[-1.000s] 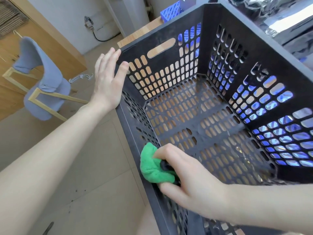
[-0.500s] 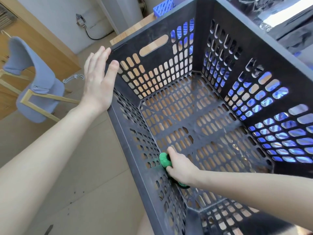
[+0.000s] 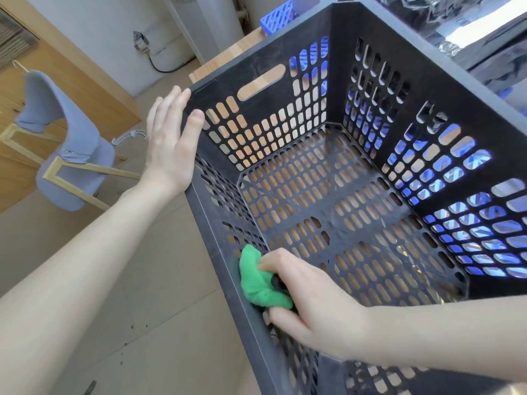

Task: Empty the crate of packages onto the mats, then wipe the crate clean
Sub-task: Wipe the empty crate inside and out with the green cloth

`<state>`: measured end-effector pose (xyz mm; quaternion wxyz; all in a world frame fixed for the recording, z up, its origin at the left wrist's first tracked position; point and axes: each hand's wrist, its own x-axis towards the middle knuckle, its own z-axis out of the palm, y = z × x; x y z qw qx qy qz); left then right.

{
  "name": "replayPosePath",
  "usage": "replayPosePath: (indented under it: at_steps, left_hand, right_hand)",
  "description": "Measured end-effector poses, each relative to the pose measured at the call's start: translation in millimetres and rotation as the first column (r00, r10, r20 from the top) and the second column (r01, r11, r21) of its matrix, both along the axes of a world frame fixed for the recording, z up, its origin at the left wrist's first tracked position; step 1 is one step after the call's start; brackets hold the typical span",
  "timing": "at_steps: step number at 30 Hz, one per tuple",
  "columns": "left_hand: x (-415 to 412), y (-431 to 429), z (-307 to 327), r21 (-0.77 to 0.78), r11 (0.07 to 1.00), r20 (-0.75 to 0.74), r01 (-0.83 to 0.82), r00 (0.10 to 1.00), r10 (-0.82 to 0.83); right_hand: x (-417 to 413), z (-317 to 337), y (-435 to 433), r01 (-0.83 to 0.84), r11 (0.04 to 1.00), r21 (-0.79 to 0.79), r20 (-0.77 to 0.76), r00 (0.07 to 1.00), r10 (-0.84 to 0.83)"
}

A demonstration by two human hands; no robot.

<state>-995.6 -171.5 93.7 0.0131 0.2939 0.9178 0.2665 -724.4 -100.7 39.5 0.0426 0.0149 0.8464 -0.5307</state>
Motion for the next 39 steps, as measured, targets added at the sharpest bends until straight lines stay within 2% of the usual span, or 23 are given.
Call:
replayPosePath:
  at_steps: [1, 3, 5, 8, 10, 13, 17, 19, 23, 25, 27, 30, 34, 37, 39]
  left_hand:
    - [0, 0, 0, -0.001, 1.0, 0.0, -0.004, 1.0, 0.004]
    - [0, 0, -1, -0.01, 1.0, -0.002, -0.003, 1.0, 0.003]
    - [-1, -1, -1, -0.019, 1.0, -0.009, 0.004, 1.0, -0.004]
    - [-1, -1, 0, -0.024, 1.0, -0.011, 0.002, 1.0, -0.002]
    - [-1, 0, 1, -0.032, 0.999, -0.012, 0.004, 1.0, -0.004]
    - [1, -1, 2, -0.026, 1.0, -0.003, 0.001, 1.0, -0.001]
    - [1, -1, 2, -0.022, 1.0, 0.004, -0.003, 1.0, 0.003]
    - [0, 0, 2, -0.02, 1.0, 0.012, -0.008, 1.0, 0.008]
    - [0, 0, 2, -0.02, 1.0, 0.01, -0.008, 1.0, 0.008]
    - [1, 0, 2, -0.012, 1.0, 0.013, -0.012, 1.0, 0.012]
    - [1, 0, 1, -0.012, 1.0, 0.013, -0.012, 1.0, 0.012]
    - [1, -1, 1, -0.009, 1.0, 0.012, -0.013, 1.0, 0.013]
    - [2, 0, 2, -0.008, 1.0, 0.017, -0.016, 1.0, 0.016]
    - [3, 0, 3, -0.005, 1.0, 0.02, -0.021, 1.0, 0.021]
    - [3, 0, 3, 0.001, 1.0, 0.022, -0.021, 1.0, 0.021]
  right_hand:
    - [5, -2, 6, 0.013, 0.999, -0.041, 0.042, 0.999, -0.012]
    - [0, -22, 4, 0.034, 0.999, -0.034, 0.237, 0.971, -0.024]
    - [-13, -48, 1, 0.08, 0.996, -0.034, 0.41, 0.91, -0.059]
    - [-24, -85, -4, 0.173, 0.984, -0.043, 0.525, 0.842, -0.125]
    - [-31, -92, -5, 0.204, 0.979, -0.02, 0.546, 0.823, -0.16]
    - [-29, -75, -4, 0.185, 0.983, -0.016, 0.441, 0.884, -0.159]
    - [-18, -25, 4, 0.086, 0.994, -0.06, 0.095, 0.992, -0.08]
    - [-19, -4, 3, 0.069, 0.994, -0.08, -0.106, 0.991, -0.077]
    - [-24, 12, -4, 0.061, 0.98, -0.191, -0.332, 0.935, -0.123]
    - [-25, 0, -7, 0.053, 0.986, -0.158, -0.412, 0.904, -0.115]
    - [-27, -20, -6, 0.048, 0.992, -0.119, -0.417, 0.904, -0.093]
    - [-29, -53, -5, 0.034, 0.997, -0.072, -0.319, 0.946, -0.055]
    - [-35, -91, -2, 0.075, 0.997, 0.015, -0.064, 0.995, -0.074]
    - [-45, -104, -1, 0.111, 0.986, 0.126, 0.217, 0.967, -0.136]
    - [-48, -103, -1, 0.137, 0.982, 0.128, 0.281, 0.945, -0.168]
